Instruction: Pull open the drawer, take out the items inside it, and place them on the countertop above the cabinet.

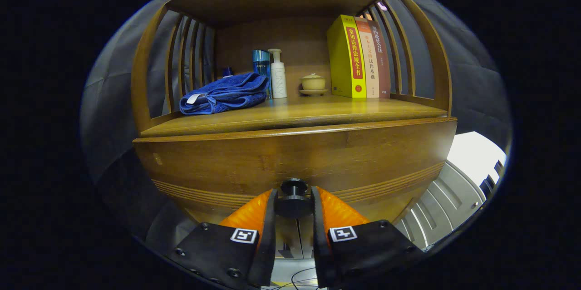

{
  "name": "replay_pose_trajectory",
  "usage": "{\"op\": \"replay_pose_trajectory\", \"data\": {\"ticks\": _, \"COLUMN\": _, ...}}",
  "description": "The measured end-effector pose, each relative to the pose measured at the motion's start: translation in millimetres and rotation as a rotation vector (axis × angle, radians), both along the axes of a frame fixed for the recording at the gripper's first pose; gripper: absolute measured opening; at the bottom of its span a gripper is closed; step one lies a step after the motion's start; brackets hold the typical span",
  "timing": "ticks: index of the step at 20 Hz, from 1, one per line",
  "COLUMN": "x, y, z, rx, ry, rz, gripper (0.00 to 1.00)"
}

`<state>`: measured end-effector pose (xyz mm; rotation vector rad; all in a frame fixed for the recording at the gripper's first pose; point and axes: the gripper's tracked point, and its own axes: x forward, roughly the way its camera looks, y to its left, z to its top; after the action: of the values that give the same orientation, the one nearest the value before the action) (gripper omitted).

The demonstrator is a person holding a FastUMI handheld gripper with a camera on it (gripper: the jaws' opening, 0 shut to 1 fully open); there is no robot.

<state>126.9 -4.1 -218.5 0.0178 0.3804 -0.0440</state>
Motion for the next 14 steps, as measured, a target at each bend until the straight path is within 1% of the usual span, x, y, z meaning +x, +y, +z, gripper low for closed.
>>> {"op": "replay_pose_trajectory", "data": {"ticks": 14, "x": -86, "y": 5, "z": 5, "rx": 0.026, "ry": 0.039, "rz": -0.022, "gripper": 0.44}}
